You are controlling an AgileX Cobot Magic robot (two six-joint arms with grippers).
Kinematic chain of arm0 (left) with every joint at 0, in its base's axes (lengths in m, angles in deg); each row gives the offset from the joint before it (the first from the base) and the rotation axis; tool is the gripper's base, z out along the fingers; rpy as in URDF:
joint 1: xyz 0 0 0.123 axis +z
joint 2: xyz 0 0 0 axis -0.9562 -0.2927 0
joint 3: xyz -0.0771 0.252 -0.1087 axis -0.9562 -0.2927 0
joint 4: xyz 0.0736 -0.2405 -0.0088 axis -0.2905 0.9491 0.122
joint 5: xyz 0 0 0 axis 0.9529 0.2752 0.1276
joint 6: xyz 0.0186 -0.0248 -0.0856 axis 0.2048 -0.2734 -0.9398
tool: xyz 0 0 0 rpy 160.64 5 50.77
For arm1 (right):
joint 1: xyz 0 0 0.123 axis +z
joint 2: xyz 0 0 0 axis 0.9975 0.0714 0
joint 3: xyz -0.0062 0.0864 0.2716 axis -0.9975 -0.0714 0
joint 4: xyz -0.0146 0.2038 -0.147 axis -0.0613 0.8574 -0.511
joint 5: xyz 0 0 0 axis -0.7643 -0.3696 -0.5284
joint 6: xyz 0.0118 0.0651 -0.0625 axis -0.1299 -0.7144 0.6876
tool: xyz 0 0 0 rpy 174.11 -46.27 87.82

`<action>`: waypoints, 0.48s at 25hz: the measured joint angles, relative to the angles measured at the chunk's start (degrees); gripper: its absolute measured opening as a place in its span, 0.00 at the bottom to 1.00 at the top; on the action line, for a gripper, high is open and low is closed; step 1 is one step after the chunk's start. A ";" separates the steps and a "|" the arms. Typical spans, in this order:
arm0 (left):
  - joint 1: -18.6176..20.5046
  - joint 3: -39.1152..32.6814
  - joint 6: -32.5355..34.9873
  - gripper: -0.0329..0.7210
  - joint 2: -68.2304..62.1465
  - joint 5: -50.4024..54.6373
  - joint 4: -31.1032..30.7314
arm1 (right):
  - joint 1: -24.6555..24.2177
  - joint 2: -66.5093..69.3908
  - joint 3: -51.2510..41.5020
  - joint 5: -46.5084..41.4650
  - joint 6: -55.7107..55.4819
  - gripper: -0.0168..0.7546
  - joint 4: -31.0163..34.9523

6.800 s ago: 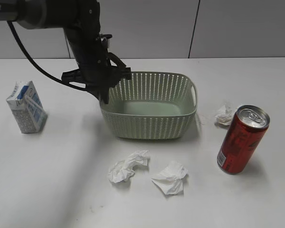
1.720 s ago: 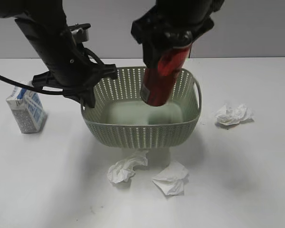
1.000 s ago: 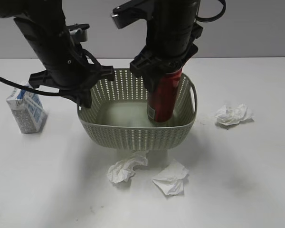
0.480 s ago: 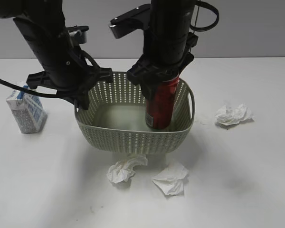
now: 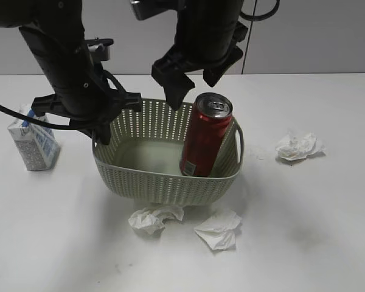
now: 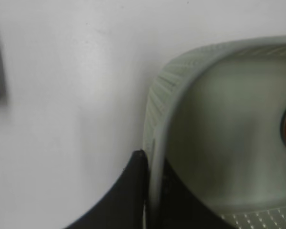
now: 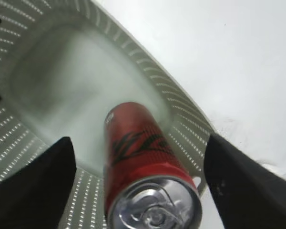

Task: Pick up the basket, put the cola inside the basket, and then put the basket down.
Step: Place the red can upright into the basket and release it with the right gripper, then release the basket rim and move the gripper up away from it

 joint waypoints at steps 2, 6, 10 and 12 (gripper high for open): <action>0.20 0.00 0.00 0.04 0.00 0.00 0.38 | -0.15 -1.06 0.18 0.00 0.03 0.87 0.00; 0.48 0.00 0.00 0.04 0.00 0.06 1.81 | -2.34 -3.96 0.41 0.00 0.03 0.86 0.00; 0.48 0.00 0.59 0.04 0.00 0.27 2.92 | -8.58 -7.28 0.52 -0.05 -0.36 0.86 0.00; 0.48 0.00 0.66 0.04 0.00 0.27 3.19 | -12.25 -8.86 0.53 -0.11 -0.72 0.86 0.09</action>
